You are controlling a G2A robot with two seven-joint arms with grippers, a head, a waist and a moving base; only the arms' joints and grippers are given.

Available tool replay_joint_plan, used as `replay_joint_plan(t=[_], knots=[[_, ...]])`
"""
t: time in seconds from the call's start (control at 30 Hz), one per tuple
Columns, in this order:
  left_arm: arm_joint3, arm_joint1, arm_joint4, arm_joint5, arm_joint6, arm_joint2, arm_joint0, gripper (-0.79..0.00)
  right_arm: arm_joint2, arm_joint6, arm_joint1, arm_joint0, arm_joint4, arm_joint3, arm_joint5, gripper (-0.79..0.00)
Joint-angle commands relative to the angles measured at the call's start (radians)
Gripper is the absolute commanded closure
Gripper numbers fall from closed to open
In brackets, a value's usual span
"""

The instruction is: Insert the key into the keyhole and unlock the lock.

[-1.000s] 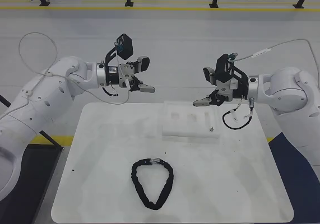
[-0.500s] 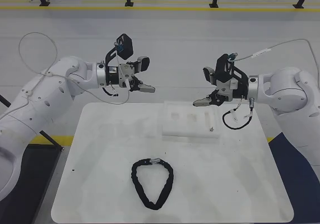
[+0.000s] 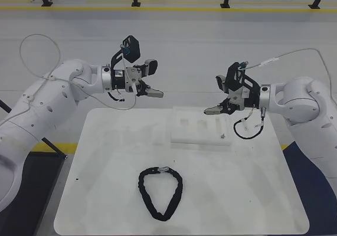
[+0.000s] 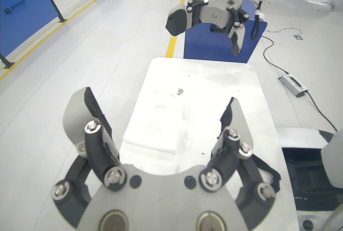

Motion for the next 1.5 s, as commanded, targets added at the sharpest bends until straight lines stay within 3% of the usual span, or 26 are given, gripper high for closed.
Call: replay_joint_plan(t=[0.0,0.3,0.67,1.03,1.27,1.47], knots=[[0.0,0.0,-0.001,0.0,-0.001,0.0,0.0,-0.785,-0.004,0.017,0.002,-0.015,-0.007,0.019,0.012,-0.785],[0.0,0.0,-0.001,0.0,-0.001,0.0,0.0,-0.785,-0.036,0.073,-0.001,-0.051,-0.041,0.099,0.097,-0.785],[0.0,0.0,-0.001,0.0,-0.001,0.0,0.0,-0.785,-0.097,0.197,-0.034,-0.058,0.008,0.229,0.409,-0.785],[0.0,0.0,-0.001,0.0,-0.001,0.0,0.0,-0.785,-0.114,0.196,-0.072,-0.075,0.119,0.328,0.635,-0.785],[0.0,0.0,-0.001,0.0,-0.001,0.0,0.0,-0.785,-0.136,0.176,-0.107,-0.07,0.193,0.368,0.65,-0.785],[0.0,0.0,-0.001,0.0,-0.001,0.0,0.0,-0.785,-0.158,0.247,-0.131,-0.042,0.236,0.425,0.601,-0.785]])
